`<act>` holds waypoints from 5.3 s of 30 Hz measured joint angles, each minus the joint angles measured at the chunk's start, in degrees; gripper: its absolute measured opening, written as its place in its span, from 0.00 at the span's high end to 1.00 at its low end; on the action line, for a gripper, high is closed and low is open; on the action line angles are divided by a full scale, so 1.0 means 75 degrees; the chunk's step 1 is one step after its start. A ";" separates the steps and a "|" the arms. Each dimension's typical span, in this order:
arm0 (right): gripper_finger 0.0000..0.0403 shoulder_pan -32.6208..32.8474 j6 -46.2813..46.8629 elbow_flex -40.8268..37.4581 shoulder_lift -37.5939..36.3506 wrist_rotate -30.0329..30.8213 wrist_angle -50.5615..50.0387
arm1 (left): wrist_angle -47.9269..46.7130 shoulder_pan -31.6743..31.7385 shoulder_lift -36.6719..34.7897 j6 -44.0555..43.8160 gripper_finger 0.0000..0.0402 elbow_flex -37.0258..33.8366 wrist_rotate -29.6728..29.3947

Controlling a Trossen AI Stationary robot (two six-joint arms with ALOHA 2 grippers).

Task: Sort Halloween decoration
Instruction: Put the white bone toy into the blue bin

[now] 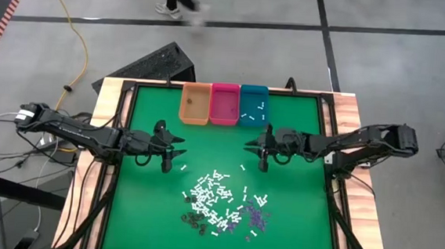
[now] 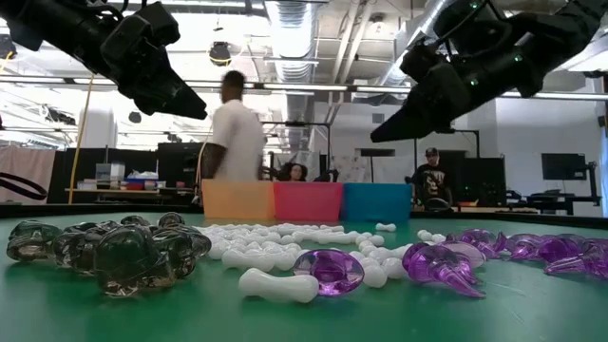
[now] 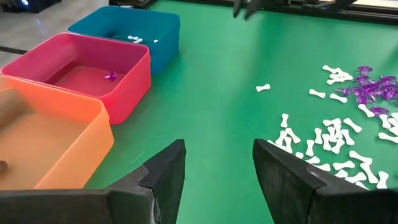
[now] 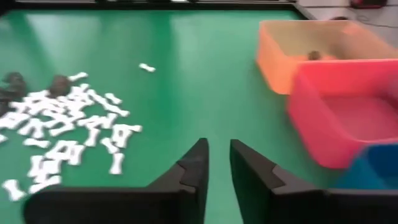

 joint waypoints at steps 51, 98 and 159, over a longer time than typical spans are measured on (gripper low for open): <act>0.67 0.3736 0.7314 0.1498 0.4600 0.6735 -0.1526 | 0.0086 -0.0002 0.0003 0.0226 0.55 -0.0003 0.0093; 0.54 0.3539 0.5570 0.0947 0.2934 0.6921 -0.0382 | 0.0066 -0.0001 0.0004 0.0076 0.55 -0.0003 0.0188; 0.83 0.1375 0.3216 0.1865 0.1342 0.6167 -0.1765 | -0.0225 -0.0003 0.0006 -0.0212 0.55 -0.0003 0.0122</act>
